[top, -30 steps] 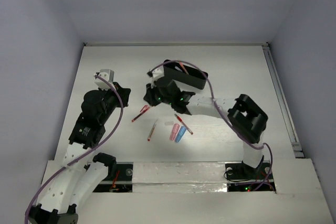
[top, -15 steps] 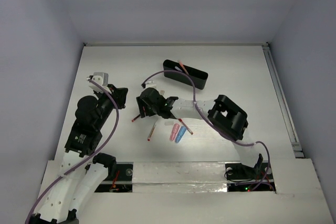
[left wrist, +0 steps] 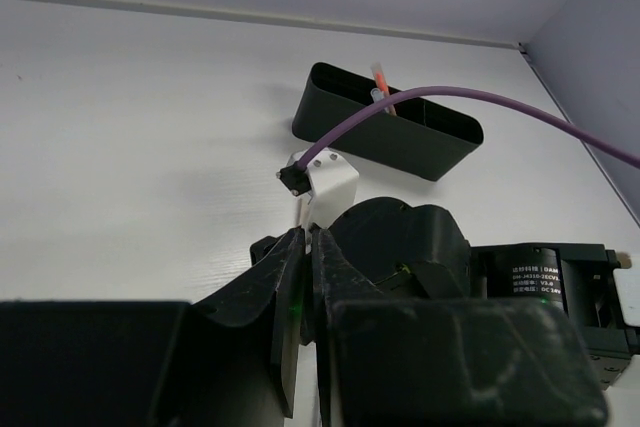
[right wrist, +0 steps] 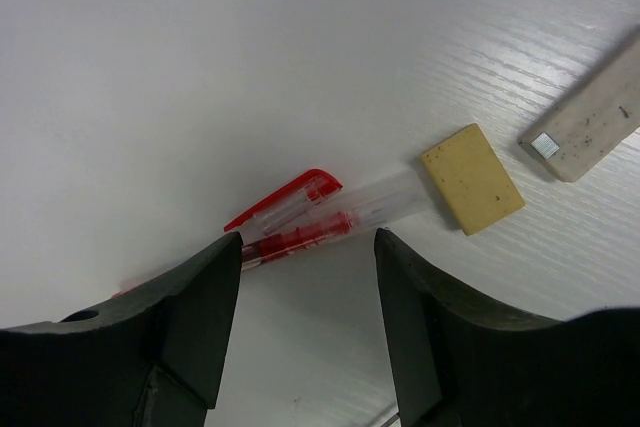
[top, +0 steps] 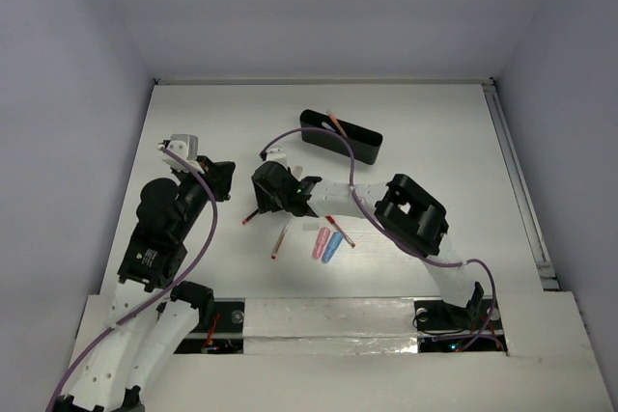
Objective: Sort the stationery into containers
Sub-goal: Pick up the pen from the center of the board.
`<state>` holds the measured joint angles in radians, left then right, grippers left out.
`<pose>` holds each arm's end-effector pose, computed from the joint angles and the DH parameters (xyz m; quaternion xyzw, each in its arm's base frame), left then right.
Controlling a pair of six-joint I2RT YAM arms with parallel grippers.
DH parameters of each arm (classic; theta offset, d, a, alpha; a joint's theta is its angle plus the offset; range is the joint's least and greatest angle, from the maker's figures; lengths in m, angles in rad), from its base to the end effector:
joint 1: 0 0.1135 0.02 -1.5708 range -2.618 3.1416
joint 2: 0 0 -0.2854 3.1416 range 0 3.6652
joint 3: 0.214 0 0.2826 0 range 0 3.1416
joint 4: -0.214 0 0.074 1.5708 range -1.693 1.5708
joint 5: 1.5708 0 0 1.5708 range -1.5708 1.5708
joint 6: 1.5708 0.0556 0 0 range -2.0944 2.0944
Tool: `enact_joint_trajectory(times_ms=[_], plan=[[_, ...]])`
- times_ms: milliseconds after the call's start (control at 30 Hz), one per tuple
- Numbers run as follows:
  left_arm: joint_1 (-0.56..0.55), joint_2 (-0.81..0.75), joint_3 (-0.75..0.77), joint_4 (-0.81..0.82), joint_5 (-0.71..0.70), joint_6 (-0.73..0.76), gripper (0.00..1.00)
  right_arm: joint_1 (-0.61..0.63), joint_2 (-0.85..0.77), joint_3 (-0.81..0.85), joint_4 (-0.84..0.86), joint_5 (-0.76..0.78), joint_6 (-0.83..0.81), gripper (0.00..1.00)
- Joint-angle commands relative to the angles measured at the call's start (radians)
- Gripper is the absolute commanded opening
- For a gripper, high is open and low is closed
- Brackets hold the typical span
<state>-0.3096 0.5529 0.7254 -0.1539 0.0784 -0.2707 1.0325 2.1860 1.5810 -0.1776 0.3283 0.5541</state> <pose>0.1590 -0.0554 0.3723 0.0416 0.6993 -0.2303 0.6754 0.2901 0.4508 0.1496 -0.1549 0.8999 0.1641 0.3733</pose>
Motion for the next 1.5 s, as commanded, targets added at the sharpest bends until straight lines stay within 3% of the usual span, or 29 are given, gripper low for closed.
enact_joint_trajectory(times_ms=[0,367,667,1233,1367,1467], plan=[[-0.010,-0.010,0.009,0.045,0.006,-0.004,0.06,0.011,0.021,0.043,-0.029,0.049,0.001,0.61],[-0.010,-0.010,0.009,0.045,0.001,-0.001,0.06,0.011,-0.012,-0.003,-0.037,0.074,-0.017,0.58],[-0.010,-0.010,0.009,0.045,-0.002,-0.001,0.06,0.011,-0.028,-0.015,-0.060,0.067,-0.048,0.38],[-0.010,-0.007,0.009,0.047,0.000,-0.001,0.06,0.011,0.035,0.036,-0.135,0.166,-0.046,0.35],[-0.010,-0.005,0.009,0.045,-0.002,-0.001,0.06,0.011,0.031,0.033,-0.148,0.184,-0.049,0.18],[-0.010,-0.005,0.009,0.045,-0.002,-0.001,0.06,0.011,0.020,0.030,-0.148,0.187,-0.051,0.13]])
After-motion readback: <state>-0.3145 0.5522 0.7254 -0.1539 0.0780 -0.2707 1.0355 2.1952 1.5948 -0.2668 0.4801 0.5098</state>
